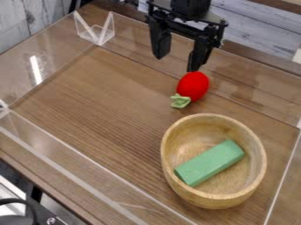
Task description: Remove the green block from the brown bowl and put it on the table
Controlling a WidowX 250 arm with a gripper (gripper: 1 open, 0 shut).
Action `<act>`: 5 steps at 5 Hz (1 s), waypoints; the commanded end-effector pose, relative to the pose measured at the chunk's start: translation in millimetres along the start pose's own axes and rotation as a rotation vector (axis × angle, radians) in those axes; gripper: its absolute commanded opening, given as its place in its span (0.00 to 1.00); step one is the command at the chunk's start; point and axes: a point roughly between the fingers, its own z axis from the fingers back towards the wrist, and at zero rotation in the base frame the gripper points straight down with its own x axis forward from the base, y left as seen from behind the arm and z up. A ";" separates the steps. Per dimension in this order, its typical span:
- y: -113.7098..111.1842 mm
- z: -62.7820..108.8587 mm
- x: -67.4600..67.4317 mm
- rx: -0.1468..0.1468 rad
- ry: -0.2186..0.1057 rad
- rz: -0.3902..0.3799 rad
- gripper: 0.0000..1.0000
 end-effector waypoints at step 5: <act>-123.2 -25.1 -45.7 -0.035 0.009 -0.150 1.00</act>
